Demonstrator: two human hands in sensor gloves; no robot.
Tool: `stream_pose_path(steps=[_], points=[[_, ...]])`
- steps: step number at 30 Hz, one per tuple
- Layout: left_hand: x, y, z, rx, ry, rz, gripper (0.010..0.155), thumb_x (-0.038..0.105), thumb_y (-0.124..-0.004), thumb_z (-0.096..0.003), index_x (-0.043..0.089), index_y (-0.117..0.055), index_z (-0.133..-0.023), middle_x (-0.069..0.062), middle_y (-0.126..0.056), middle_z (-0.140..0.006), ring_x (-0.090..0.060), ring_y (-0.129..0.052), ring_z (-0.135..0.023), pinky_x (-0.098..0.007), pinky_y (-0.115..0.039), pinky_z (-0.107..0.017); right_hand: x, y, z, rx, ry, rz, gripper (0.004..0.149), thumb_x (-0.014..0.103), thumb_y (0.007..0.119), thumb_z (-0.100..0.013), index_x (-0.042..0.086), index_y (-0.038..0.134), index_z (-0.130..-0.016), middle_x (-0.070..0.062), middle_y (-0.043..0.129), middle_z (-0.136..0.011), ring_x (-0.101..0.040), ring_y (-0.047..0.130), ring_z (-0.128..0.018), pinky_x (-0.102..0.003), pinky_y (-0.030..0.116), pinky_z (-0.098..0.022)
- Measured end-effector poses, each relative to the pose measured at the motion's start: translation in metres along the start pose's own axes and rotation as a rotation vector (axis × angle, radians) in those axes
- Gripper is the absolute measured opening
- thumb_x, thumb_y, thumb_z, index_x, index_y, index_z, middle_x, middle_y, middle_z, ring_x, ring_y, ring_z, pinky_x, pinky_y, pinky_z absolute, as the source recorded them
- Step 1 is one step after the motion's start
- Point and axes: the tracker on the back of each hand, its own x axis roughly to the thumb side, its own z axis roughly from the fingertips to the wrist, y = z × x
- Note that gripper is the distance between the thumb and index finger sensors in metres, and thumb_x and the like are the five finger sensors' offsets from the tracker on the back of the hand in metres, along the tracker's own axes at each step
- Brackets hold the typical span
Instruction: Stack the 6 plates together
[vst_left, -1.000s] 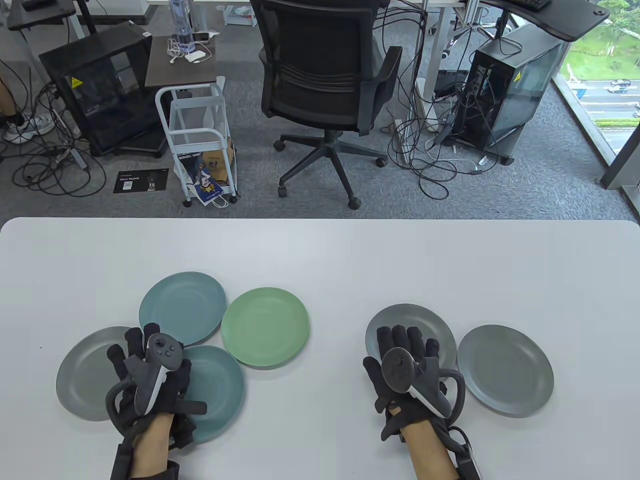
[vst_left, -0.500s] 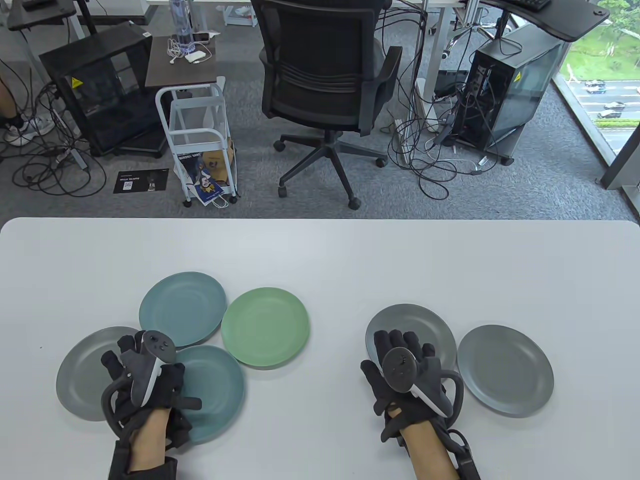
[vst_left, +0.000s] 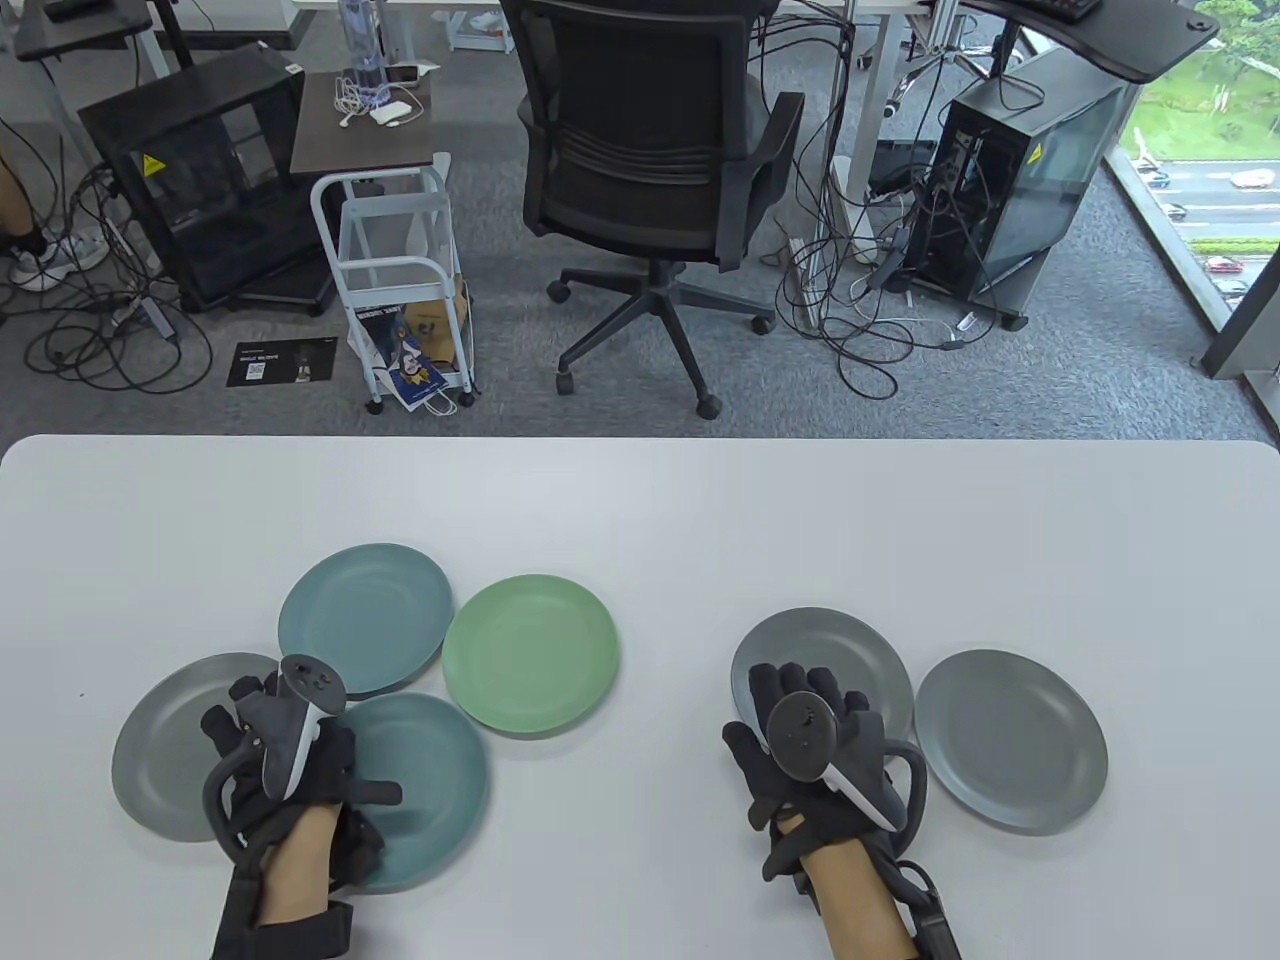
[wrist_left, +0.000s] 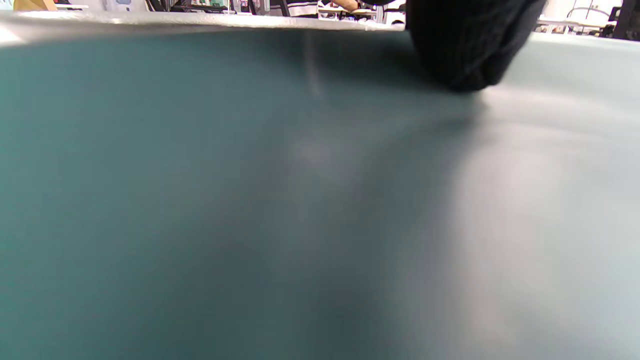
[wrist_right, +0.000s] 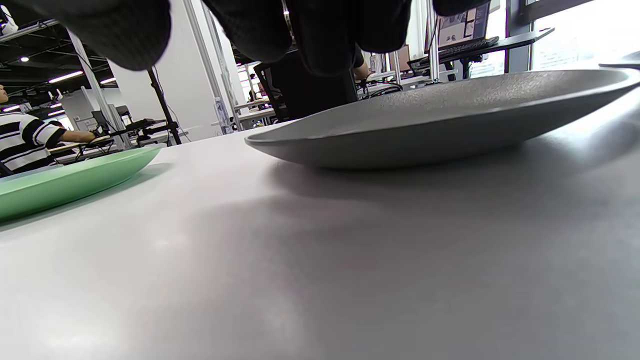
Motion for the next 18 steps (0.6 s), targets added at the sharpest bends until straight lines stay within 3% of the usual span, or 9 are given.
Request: stream_pose_path(steps=[7, 11, 13, 16, 18], points=[[-0.011, 0.015, 0.009, 0.030, -0.018, 0.096, 0.047, 0.046, -0.079, -0.0400, 0.047, -0.068, -0.085, 0.025, -0.028, -0.115, -0.005, -0.006, -0.114, -0.042, -0.003, -0.087, 0.003, -0.004, 0.002, -0.023, -0.011, -0.004, 0.068, 0.066, 0.056, -0.055, 0.030, 0.040, -0.111, -0.003, 0.045, -0.121, -0.034, 0.038, -0.110, -0.061, 0.031, -0.078], [-0.015, 0.020, 0.013, 0.045, -0.044, 0.150, 0.045, 0.046, -0.078, -0.0398, 0.051, -0.069, -0.084, 0.024, -0.040, -0.113, -0.008, -0.012, -0.114, -0.043, -0.004, -0.087, 0.004, -0.005, 0.003, -0.028, -0.016, -0.003, 0.068, 0.066, 0.056, -0.055, 0.031, 0.040, -0.111, -0.003, 0.044, -0.121, -0.034, 0.038, -0.110, -0.061, 0.031, -0.078], [-0.017, 0.023, 0.015, 0.063, -0.060, 0.182, 0.044, 0.046, -0.078, -0.0396, 0.052, -0.070, -0.083, 0.023, -0.058, -0.106, -0.008, -0.026, -0.115, -0.044, -0.007, -0.087, 0.003, -0.005, 0.003, -0.027, -0.014, -0.004, 0.068, 0.066, 0.056, -0.055, 0.031, 0.040, -0.111, -0.004, 0.044, -0.121, -0.034, 0.038, -0.110, -0.061, 0.031, -0.078], [-0.020, 0.029, 0.017, 0.072, -0.084, 0.239, 0.043, 0.046, -0.079, -0.0392, 0.051, -0.073, -0.081, 0.018, -0.085, -0.081, -0.005, -0.058, -0.108, -0.045, -0.012, -0.088, 0.002, -0.005, 0.003, -0.027, -0.011, -0.006, 0.068, 0.066, 0.056, -0.055, 0.031, 0.039, -0.111, -0.004, 0.044, -0.121, -0.035, 0.038, -0.110, -0.061, 0.031, -0.078], [-0.022, 0.031, 0.018, 0.061, -0.092, 0.261, 0.042, 0.045, -0.079, -0.0386, 0.049, -0.076, -0.080, 0.015, -0.089, -0.075, -0.005, -0.068, -0.102, -0.045, -0.015, -0.088, 0.002, -0.004, 0.003, -0.028, -0.010, -0.008, 0.068, 0.066, 0.056, -0.055, 0.031, 0.039, -0.111, -0.004, 0.044, -0.121, -0.035, 0.038, -0.110, -0.061, 0.031, -0.078]])
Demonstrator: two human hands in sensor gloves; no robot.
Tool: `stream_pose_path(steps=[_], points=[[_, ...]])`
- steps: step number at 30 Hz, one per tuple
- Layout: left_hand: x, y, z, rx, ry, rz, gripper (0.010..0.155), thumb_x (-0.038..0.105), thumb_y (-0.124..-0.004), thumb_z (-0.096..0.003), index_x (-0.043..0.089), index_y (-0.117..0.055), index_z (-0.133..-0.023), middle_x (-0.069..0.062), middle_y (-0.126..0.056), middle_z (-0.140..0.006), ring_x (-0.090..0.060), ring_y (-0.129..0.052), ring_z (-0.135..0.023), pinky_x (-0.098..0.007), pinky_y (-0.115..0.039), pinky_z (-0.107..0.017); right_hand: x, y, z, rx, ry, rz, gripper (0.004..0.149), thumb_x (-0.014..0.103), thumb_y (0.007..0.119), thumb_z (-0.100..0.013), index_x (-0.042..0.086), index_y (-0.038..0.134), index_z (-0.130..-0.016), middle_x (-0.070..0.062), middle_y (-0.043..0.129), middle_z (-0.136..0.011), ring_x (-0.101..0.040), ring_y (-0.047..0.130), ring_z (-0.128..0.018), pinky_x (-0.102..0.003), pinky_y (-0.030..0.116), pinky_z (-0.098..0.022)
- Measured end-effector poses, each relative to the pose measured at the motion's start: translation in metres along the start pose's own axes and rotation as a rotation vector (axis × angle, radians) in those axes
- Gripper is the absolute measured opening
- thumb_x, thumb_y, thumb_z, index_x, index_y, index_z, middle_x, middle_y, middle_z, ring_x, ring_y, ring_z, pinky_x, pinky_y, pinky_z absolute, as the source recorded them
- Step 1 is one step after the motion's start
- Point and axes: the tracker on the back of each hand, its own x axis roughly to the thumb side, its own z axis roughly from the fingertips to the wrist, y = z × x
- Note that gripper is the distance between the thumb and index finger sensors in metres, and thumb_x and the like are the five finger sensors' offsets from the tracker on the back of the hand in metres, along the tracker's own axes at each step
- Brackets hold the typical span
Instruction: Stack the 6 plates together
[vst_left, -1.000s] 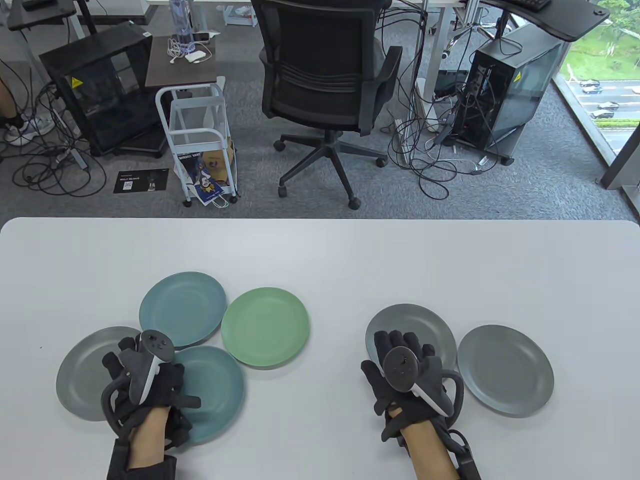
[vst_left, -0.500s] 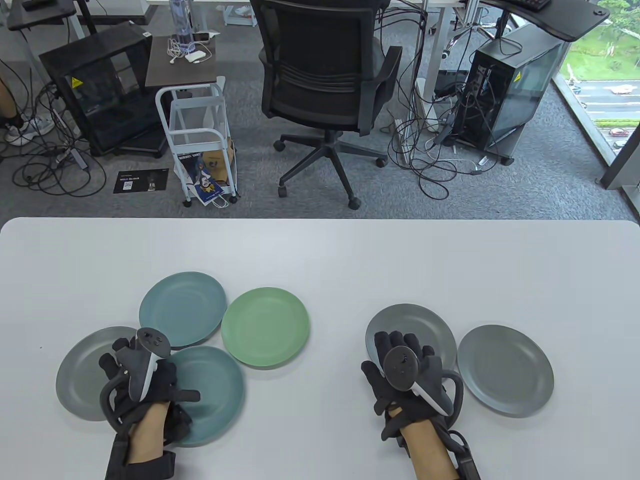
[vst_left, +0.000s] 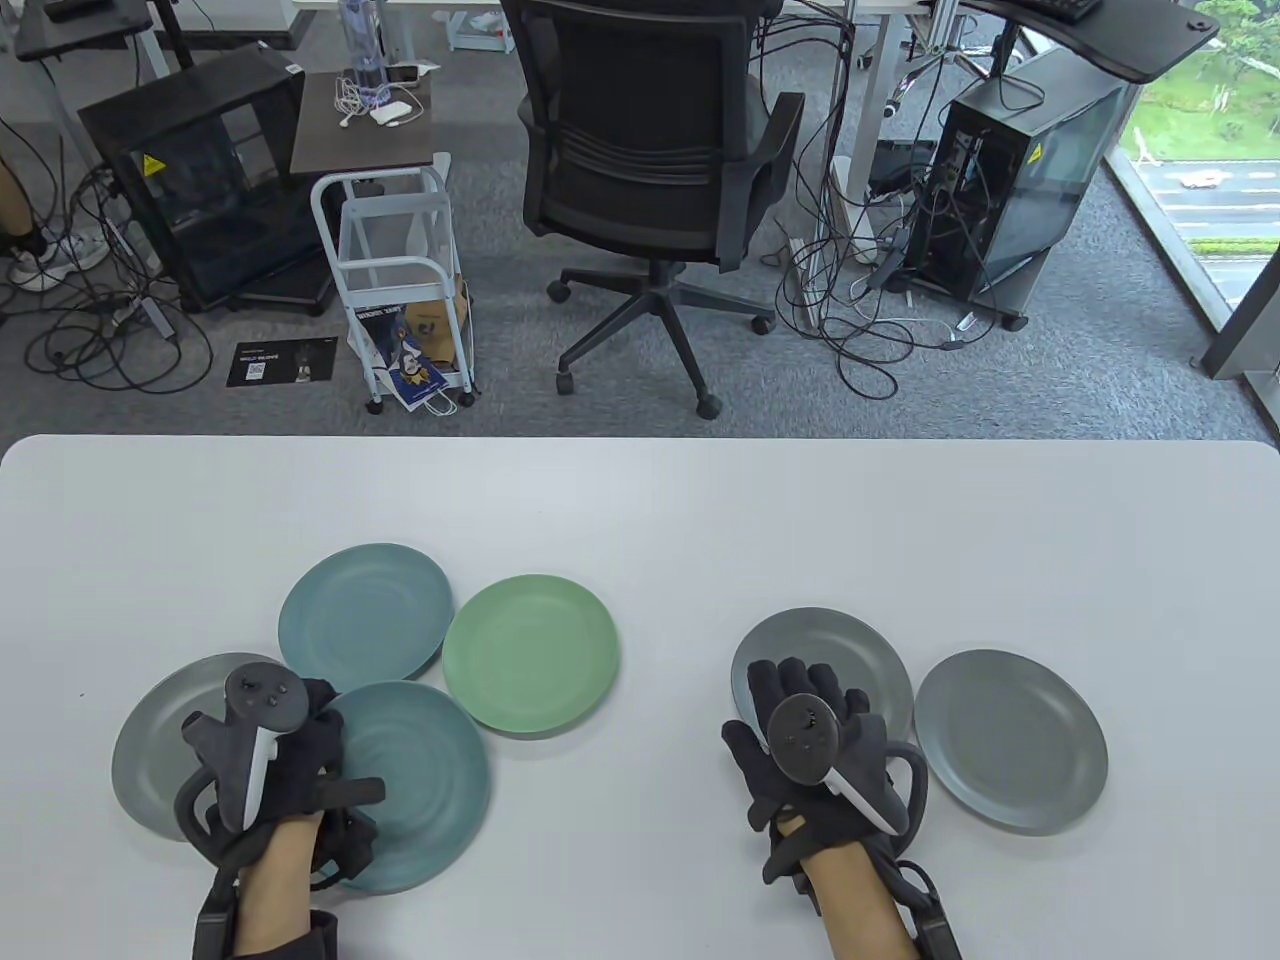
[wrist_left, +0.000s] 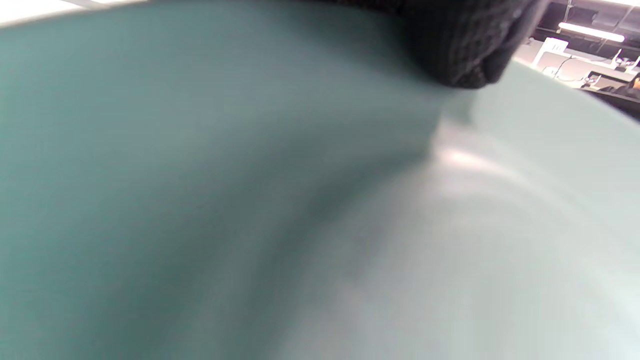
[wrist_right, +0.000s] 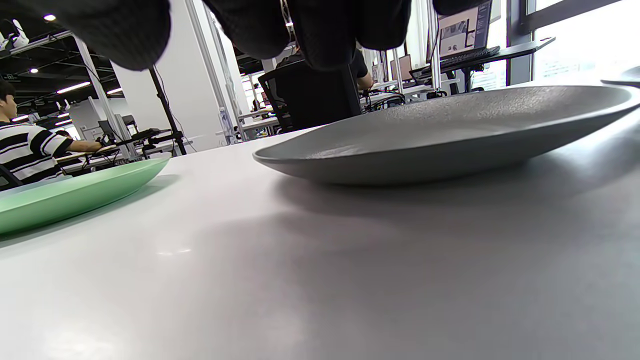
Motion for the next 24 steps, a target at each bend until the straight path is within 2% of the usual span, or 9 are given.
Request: stream_pose_path(steps=[5, 12, 24], points=[[-0.009, 0.000, -0.005, -0.065, -0.030, 0.093, 0.043, 0.042, -0.077, -0.0376, 0.044, -0.078, -0.080, 0.011, -0.092, -0.068, -0.007, -0.078, -0.090, -0.046, -0.020, -0.089, -0.001, 0.001, 0.000, 0.002, 0.002, -0.016, 0.069, 0.066, 0.056, -0.055, 0.031, 0.036, -0.111, -0.004, 0.043, -0.121, -0.035, 0.038, -0.110, -0.061, 0.031, -0.078], [-0.011, -0.003, -0.008, -0.119, -0.065, 0.163, 0.042, 0.041, -0.076, -0.0371, 0.042, -0.079, -0.079, 0.010, -0.093, -0.065, -0.009, -0.081, -0.085, -0.047, -0.024, -0.089, -0.002, 0.001, -0.001, 0.005, 0.001, -0.021, 0.069, 0.066, 0.056, -0.055, 0.031, 0.036, -0.111, -0.004, 0.043, -0.121, -0.035, 0.038, -0.110, -0.061, 0.031, -0.078], [0.008, -0.009, 0.002, -0.146, -0.137, 0.222, 0.042, 0.041, -0.076, -0.0371, 0.040, -0.079, -0.079, 0.009, -0.094, -0.063, -0.011, -0.083, -0.082, -0.046, -0.028, -0.088, -0.002, 0.002, -0.001, 0.012, -0.003, -0.022, 0.069, 0.066, 0.056, -0.055, 0.031, 0.037, -0.111, -0.004, 0.044, -0.121, -0.035, 0.039, -0.110, -0.061, 0.032, -0.078]])
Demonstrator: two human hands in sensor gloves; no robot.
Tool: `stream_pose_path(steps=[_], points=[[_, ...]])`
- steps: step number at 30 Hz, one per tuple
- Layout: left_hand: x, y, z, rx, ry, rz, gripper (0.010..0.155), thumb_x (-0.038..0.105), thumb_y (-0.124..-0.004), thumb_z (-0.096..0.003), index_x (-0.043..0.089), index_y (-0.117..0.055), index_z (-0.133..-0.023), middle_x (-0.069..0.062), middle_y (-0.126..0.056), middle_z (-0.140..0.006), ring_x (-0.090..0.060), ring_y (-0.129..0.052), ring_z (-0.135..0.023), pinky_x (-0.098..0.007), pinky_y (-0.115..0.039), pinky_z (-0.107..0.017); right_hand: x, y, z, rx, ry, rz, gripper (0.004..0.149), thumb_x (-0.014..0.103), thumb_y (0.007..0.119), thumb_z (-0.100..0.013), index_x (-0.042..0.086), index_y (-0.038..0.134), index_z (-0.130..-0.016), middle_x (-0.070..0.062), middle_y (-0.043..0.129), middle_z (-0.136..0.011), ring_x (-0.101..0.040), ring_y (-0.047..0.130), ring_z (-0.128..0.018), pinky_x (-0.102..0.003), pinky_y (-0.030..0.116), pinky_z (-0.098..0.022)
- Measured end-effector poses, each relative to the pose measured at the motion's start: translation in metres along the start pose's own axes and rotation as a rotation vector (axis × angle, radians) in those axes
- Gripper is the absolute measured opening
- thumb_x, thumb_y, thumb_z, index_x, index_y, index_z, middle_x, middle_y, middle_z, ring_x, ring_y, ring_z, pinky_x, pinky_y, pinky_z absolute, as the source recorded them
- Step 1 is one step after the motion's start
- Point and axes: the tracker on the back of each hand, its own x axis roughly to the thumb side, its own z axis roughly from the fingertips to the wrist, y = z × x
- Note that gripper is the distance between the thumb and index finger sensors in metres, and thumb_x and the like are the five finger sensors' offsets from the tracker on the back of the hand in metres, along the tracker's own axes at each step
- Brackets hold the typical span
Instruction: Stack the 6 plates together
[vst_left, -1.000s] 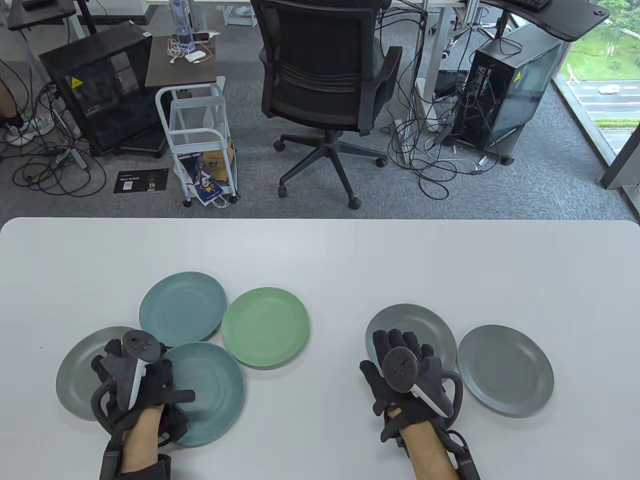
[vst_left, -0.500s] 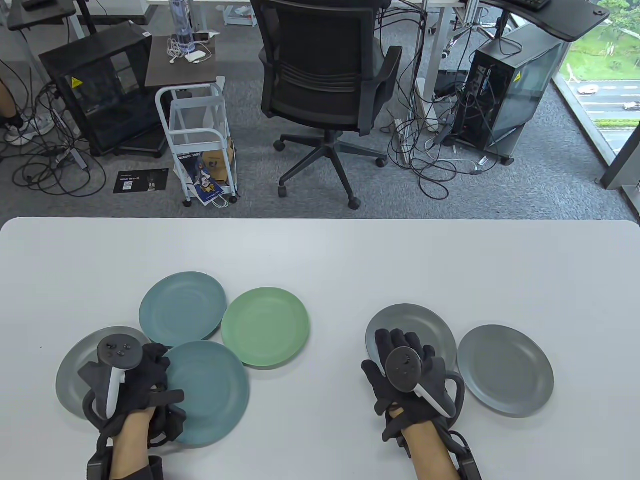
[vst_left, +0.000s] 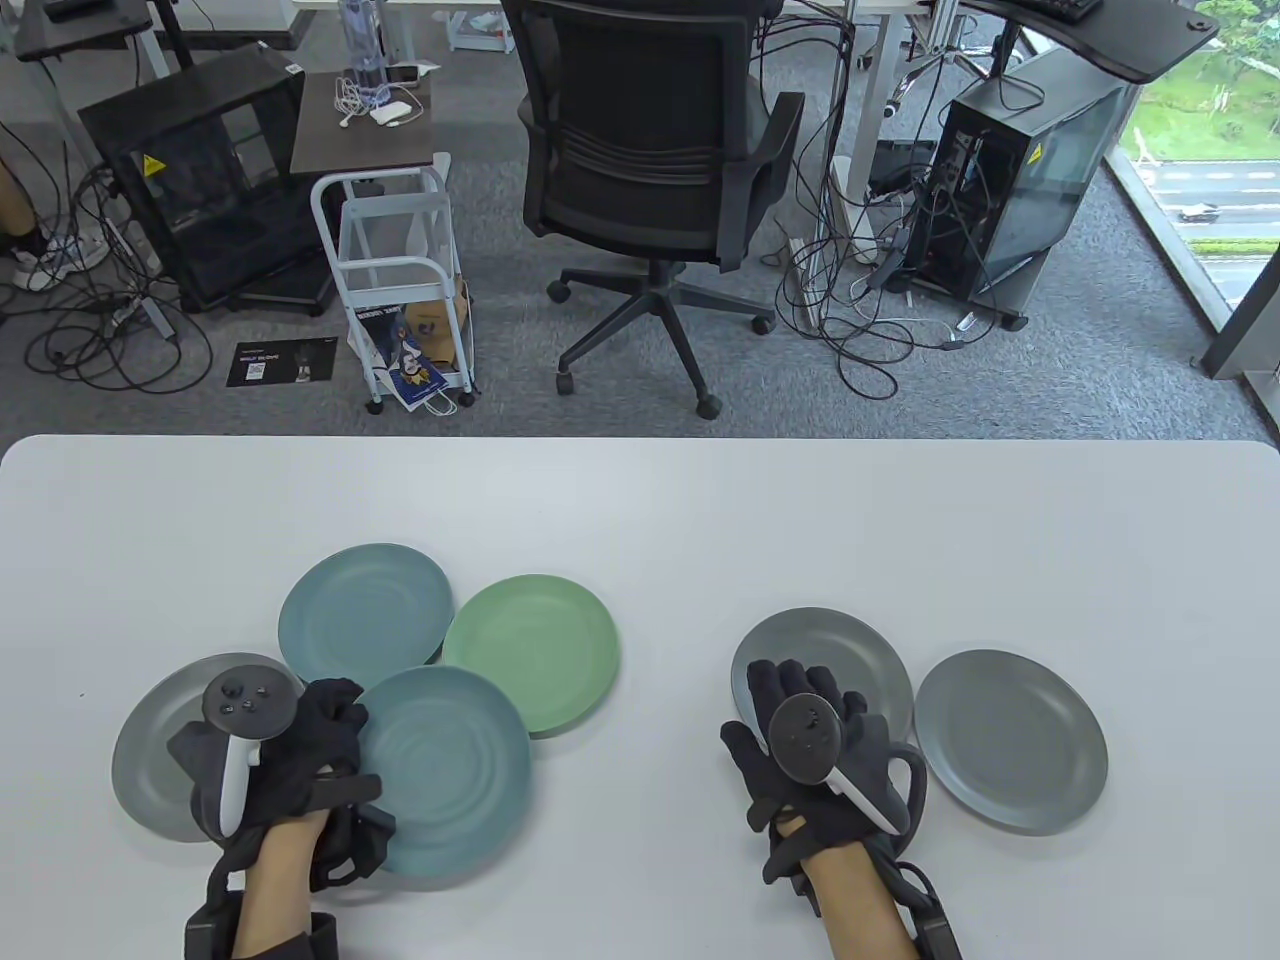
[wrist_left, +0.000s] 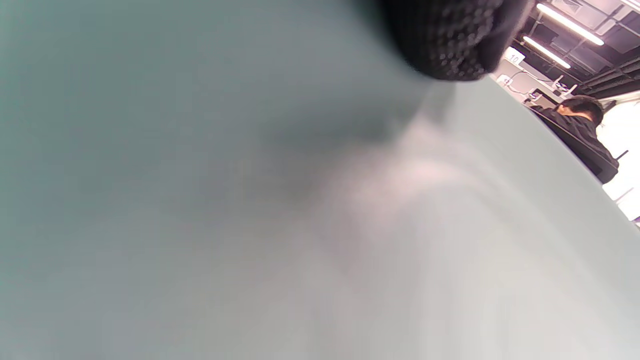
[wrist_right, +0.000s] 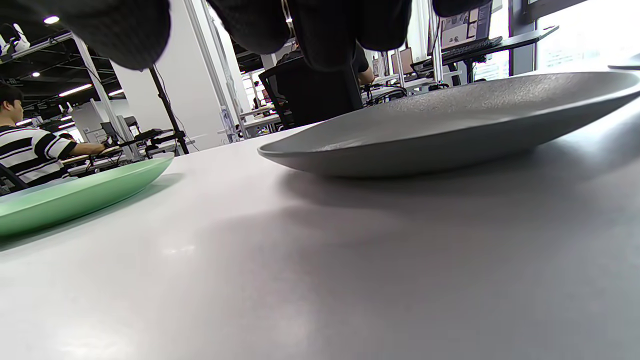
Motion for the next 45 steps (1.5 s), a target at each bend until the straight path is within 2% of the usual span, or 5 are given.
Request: stream_pose_path(steps=[11, 16, 27, 45], points=[[0.039, -0.032, 0.015, -0.082, -0.079, 0.005, 0.042, 0.041, -0.076, -0.0371, 0.038, -0.079, -0.079, 0.008, -0.095, -0.062, -0.012, -0.084, -0.081, -0.046, -0.031, -0.087, -0.001, 0.001, 0.000, 0.009, 0.006, -0.010, 0.069, 0.066, 0.056, -0.055, 0.030, 0.038, -0.111, -0.004, 0.045, -0.120, -0.035, 0.039, -0.110, -0.061, 0.032, -0.078], [0.065, -0.044, 0.023, -0.098, -0.122, -0.036, 0.042, 0.041, -0.076, -0.0370, 0.038, -0.079, -0.079, 0.008, -0.095, -0.062, -0.012, -0.084, -0.080, -0.046, -0.032, -0.087, -0.001, 0.000, 0.000, -0.009, 0.026, 0.011, 0.069, 0.066, 0.056, -0.055, 0.030, 0.038, -0.111, -0.004, 0.046, -0.120, -0.035, 0.040, -0.109, -0.060, 0.033, -0.078], [0.106, -0.087, 0.040, -0.169, -0.176, -0.084, 0.042, 0.041, -0.077, -0.0368, 0.037, -0.079, -0.079, 0.008, -0.095, -0.061, -0.013, -0.085, -0.079, -0.045, -0.033, -0.087, -0.008, 0.001, -0.001, -0.011, 0.063, 0.011, 0.069, 0.066, 0.056, -0.055, 0.029, 0.039, -0.111, -0.004, 0.047, -0.120, -0.035, 0.041, -0.109, -0.060, 0.033, -0.078], [0.117, -0.127, 0.055, -0.227, -0.189, -0.080, 0.043, 0.041, -0.077, -0.0364, 0.035, -0.079, -0.079, 0.008, -0.096, -0.061, -0.014, -0.087, -0.077, -0.044, -0.036, -0.085, -0.008, 0.002, -0.001, 0.001, 0.056, 0.005, 0.069, 0.066, 0.056, -0.055, 0.029, 0.039, -0.111, -0.004, 0.048, -0.120, -0.035, 0.041, -0.109, -0.060, 0.033, -0.078]])
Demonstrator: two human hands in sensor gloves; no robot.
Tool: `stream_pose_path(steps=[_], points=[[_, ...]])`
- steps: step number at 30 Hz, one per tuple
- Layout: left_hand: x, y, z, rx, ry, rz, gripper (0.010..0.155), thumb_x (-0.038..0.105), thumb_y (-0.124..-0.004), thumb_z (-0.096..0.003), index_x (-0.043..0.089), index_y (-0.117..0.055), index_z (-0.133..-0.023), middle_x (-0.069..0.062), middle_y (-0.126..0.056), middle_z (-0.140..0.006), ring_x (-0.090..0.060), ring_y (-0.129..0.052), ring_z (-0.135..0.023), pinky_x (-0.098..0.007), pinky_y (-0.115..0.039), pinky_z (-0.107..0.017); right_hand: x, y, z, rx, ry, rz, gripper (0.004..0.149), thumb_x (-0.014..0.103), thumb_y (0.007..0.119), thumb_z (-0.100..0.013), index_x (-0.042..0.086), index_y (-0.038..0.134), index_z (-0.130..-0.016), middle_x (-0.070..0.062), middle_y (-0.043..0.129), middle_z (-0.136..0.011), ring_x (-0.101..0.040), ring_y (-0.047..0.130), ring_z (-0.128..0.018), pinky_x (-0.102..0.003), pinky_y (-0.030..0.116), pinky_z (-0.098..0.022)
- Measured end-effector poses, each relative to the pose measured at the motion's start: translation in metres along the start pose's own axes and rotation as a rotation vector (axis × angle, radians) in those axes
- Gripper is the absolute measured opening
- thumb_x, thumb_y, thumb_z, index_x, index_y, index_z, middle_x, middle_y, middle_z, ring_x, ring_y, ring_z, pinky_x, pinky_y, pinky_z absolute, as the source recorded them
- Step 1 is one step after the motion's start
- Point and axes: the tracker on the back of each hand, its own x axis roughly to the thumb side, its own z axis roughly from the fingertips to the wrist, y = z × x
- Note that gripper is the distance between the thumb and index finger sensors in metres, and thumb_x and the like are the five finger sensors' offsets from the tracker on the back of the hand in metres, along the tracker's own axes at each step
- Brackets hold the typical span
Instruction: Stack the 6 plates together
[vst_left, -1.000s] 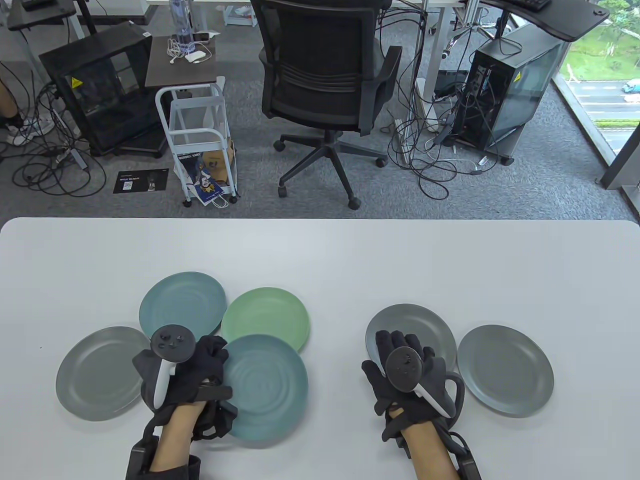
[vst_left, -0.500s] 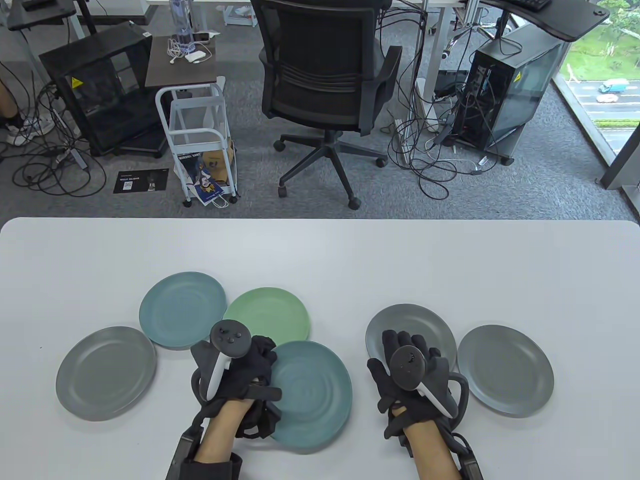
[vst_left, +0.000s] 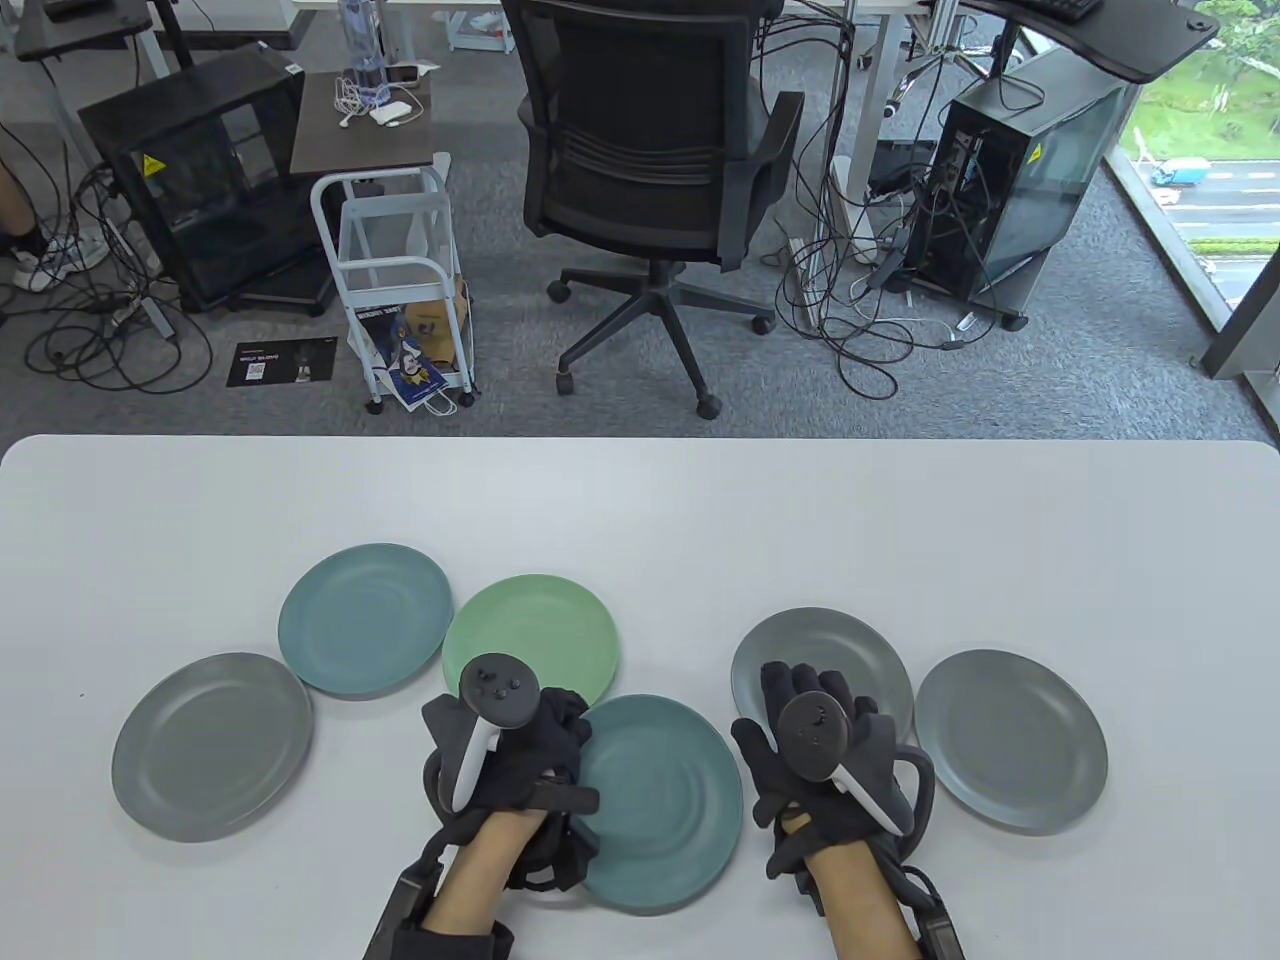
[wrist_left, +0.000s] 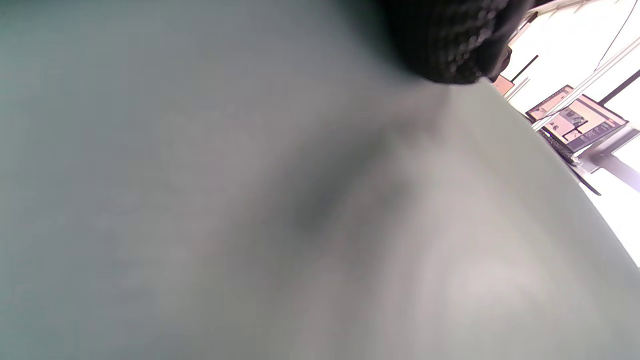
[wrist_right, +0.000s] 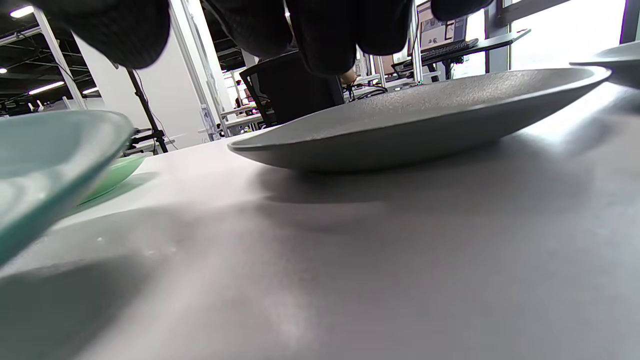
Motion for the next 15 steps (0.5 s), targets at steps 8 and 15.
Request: stream_pose_path(steps=[8, 15], points=[[0.003, -0.009, 0.001, 0.054, -0.001, -0.071, 0.045, 0.044, -0.079, -0.0367, 0.036, -0.077, -0.081, 0.011, -0.098, -0.062, -0.012, -0.089, -0.077, -0.043, -0.040, -0.084, 0.000, 0.001, 0.000, 0.008, 0.004, 0.003, 0.069, 0.066, 0.056, -0.055, 0.029, 0.039, -0.111, -0.004, 0.048, -0.120, -0.035, 0.041, -0.109, -0.060, 0.033, -0.078], [0.003, -0.015, 0.005, 0.113, 0.032, -0.289, 0.048, 0.043, -0.081, -0.0376, 0.037, -0.076, -0.085, 0.011, -0.097, -0.066, -0.012, -0.086, -0.081, -0.042, -0.038, -0.086, 0.000, 0.001, -0.001, 0.026, 0.011, 0.020, 0.068, 0.065, 0.057, -0.055, 0.029, 0.043, -0.110, -0.005, 0.052, -0.118, -0.035, 0.042, -0.109, -0.060, 0.033, -0.078]])
